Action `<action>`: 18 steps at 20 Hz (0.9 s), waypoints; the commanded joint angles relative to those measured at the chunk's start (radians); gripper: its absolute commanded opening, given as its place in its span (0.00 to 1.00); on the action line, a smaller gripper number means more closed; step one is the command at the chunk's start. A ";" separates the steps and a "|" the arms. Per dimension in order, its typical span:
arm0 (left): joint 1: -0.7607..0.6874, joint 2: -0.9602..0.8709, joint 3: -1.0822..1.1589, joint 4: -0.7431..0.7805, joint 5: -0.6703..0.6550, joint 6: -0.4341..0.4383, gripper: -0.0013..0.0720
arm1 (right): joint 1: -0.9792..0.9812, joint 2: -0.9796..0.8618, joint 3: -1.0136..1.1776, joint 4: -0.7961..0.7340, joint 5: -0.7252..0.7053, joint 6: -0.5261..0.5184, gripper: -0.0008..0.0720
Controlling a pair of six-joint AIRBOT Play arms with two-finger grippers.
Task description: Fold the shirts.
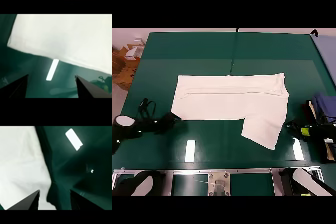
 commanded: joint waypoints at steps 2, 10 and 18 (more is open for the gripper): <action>-0.202 -0.108 -0.029 -0.200 0.329 -0.010 0.89 | 0.109 -0.042 -0.025 0.103 -0.078 -0.015 0.62; -0.117 -0.214 0.092 -0.127 0.226 0.062 0.05 | 0.154 -0.083 0.001 0.113 -0.085 -0.025 0.20; 0.010 -0.112 0.145 0.157 -0.120 0.027 0.05 | 0.154 0.053 0.046 -0.161 0.031 0.160 0.03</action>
